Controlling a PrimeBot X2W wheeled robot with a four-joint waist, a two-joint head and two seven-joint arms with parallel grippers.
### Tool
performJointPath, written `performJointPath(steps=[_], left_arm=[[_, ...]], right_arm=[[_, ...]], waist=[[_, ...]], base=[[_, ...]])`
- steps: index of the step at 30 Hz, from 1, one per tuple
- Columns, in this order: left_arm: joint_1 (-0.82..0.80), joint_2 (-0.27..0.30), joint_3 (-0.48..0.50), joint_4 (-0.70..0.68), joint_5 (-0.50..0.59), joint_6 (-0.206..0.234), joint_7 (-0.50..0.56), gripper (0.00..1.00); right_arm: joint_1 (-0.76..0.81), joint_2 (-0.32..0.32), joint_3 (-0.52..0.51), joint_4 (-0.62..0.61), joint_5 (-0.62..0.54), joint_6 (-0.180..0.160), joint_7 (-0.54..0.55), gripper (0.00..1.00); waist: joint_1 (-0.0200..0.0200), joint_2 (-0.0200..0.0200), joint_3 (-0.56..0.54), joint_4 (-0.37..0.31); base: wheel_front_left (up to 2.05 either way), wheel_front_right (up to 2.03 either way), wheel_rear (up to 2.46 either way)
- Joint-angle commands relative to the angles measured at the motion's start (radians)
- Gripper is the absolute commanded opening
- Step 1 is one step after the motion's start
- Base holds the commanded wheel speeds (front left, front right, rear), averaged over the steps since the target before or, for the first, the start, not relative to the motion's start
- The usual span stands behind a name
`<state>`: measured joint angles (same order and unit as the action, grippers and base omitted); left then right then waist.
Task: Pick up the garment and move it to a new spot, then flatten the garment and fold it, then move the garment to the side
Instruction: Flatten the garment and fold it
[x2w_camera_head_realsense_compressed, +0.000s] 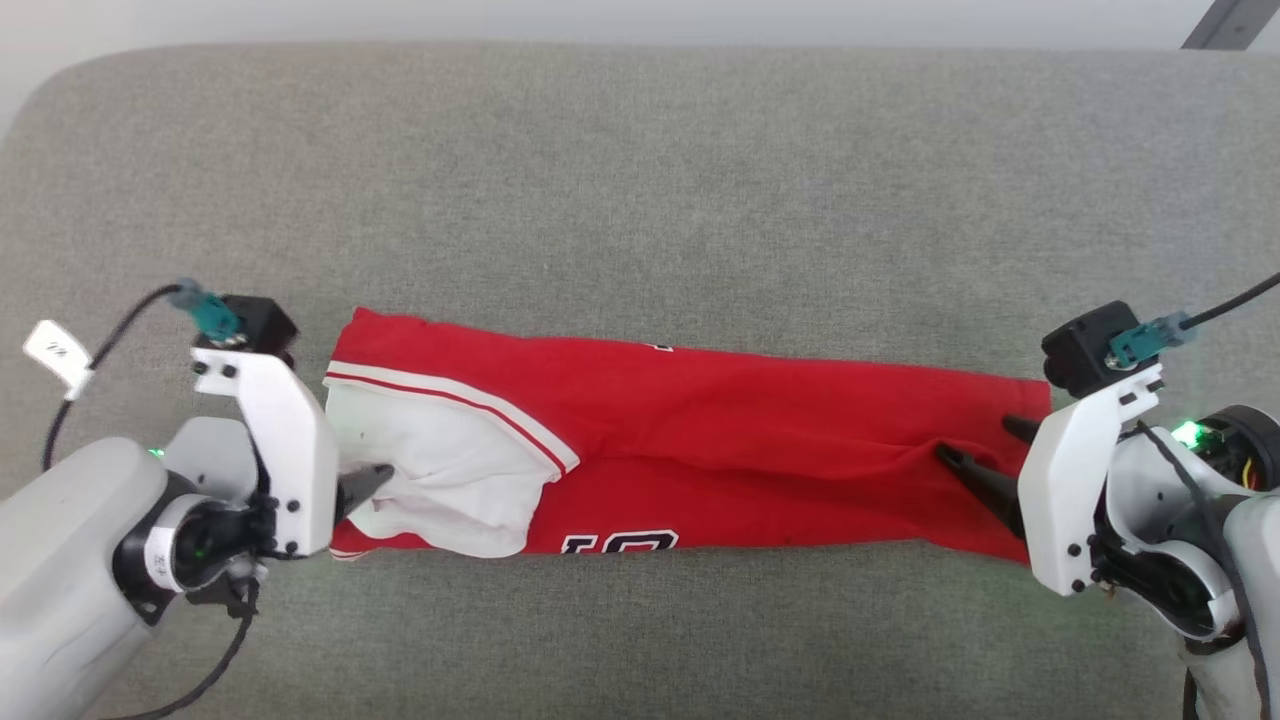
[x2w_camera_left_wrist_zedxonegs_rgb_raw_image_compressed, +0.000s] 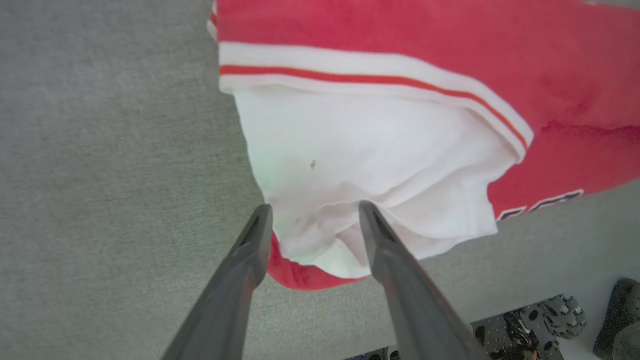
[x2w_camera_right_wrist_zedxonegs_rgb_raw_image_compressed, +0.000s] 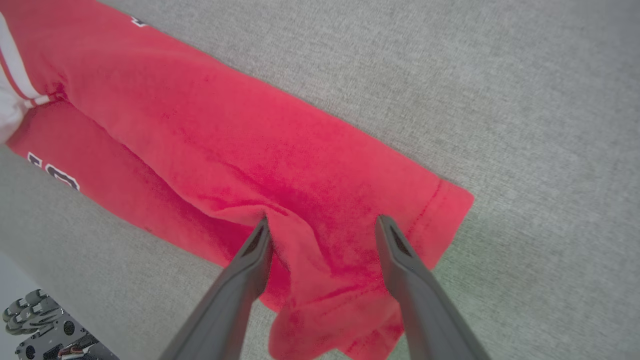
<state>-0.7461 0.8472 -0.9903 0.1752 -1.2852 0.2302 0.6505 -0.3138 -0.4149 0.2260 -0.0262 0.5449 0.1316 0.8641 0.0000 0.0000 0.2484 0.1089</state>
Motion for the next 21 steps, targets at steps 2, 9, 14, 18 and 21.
performJointPath(steps=[2, 9, 14, 18, 21], left_arm=[[0.024, 0.002, 0.018, 0.008, 0.007, -0.020, -0.051, 1.00], [0.088, 0.032, 0.088, -0.034, 0.037, -0.061, -0.292, 1.00], [0.158, 0.057, 0.145, -0.094, 0.092, -0.070, -0.530, 1.00], [0.230, 0.074, 0.182, -0.131, 0.130, -0.054, -0.712, 1.00], [0.288, 0.071, 0.204, -0.150, 0.144, -0.039, -0.825, 1.00]], right_arm=[[0.004, 0.000, -0.007, -0.008, 0.011, -0.002, -0.013, 1.00], [0.054, 0.020, -0.102, -0.061, 0.028, -0.002, -0.024, 1.00], [0.094, 0.036, -0.197, -0.069, 0.021, -0.002, -0.002, 1.00], [0.115, 0.049, -0.258, -0.051, 0.008, -0.001, 0.005, 1.00], [0.120, 0.060, -0.292, -0.019, -0.002, -0.001, 0.010, 1.00]], waist=[[0.0000, 0.0000, -0.012, -0.003], [0.0000, 0.0000, -0.037, 0.003], [0.0000, 0.0000, -0.034, 0.019], [0.0000, 0.0000, -0.025, 0.038], [0.0000, 0.0000, -0.019, 0.056]], base=[[0.00, 0.00, 0.00], [0.00, 0.00, 0.00], [0.00, 0.00, 0.00], [0.00, 0.00, 0.00], [0.00, 0.00, 0.00]])
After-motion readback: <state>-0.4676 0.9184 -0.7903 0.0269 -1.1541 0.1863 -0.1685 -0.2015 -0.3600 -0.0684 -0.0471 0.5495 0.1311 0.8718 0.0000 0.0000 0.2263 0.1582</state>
